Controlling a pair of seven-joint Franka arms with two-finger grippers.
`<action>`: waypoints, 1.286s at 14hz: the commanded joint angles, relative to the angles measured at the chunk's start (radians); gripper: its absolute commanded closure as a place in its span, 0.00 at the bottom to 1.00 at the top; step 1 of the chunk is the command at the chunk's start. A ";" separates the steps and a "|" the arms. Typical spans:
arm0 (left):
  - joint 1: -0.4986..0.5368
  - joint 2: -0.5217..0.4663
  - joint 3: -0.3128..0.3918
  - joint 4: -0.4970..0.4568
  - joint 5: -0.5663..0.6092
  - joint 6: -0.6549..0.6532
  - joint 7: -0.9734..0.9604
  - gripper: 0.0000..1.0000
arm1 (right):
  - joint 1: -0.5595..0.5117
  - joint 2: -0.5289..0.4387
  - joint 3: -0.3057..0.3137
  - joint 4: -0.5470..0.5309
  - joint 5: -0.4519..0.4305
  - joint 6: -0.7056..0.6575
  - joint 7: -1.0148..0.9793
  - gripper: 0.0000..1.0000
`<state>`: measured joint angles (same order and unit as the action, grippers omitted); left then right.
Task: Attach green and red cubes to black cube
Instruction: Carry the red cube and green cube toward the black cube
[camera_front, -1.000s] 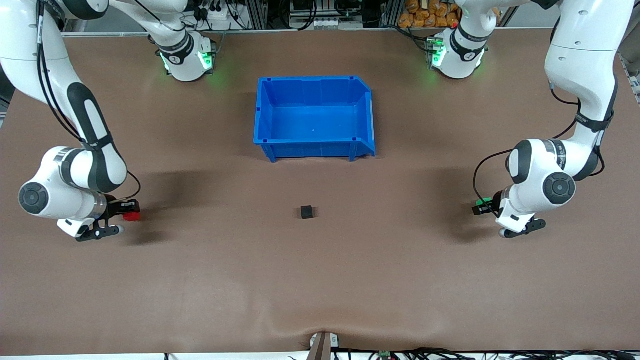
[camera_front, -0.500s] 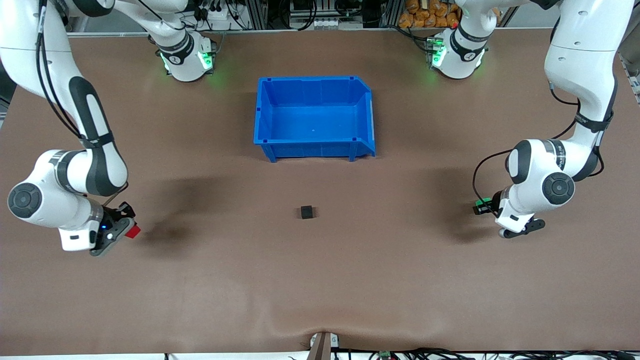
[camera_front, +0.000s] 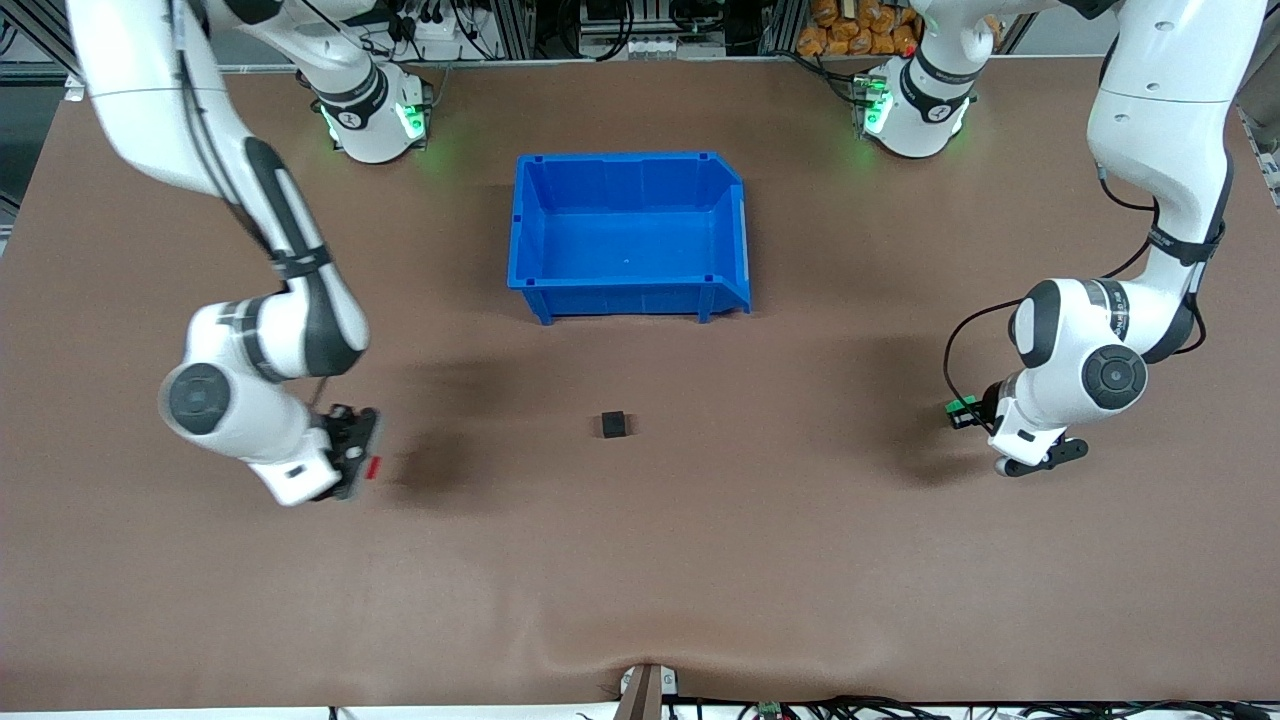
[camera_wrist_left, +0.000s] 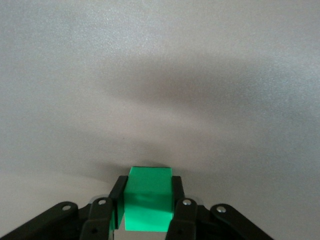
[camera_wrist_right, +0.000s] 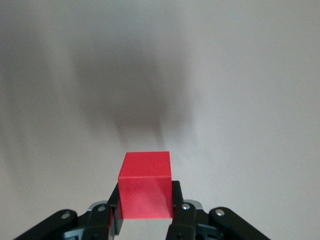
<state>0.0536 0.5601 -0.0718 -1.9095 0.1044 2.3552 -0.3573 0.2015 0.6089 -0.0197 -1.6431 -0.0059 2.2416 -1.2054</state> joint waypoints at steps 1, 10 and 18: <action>-0.005 -0.003 0.003 0.017 -0.002 0.004 -0.023 1.00 | 0.073 0.054 -0.008 0.070 -0.011 -0.010 0.018 0.97; -0.023 -0.003 -0.071 0.223 -0.080 -0.135 -0.271 1.00 | 0.326 0.201 -0.014 0.216 -0.055 -0.019 0.370 0.96; -0.197 0.125 -0.108 0.352 -0.184 -0.128 -0.797 1.00 | 0.424 0.278 -0.014 0.311 -0.148 -0.069 0.509 0.95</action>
<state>-0.1003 0.6248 -0.1843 -1.6327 -0.0428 2.2381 -1.0710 0.6117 0.8445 -0.0242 -1.4009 -0.1305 2.1968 -0.7164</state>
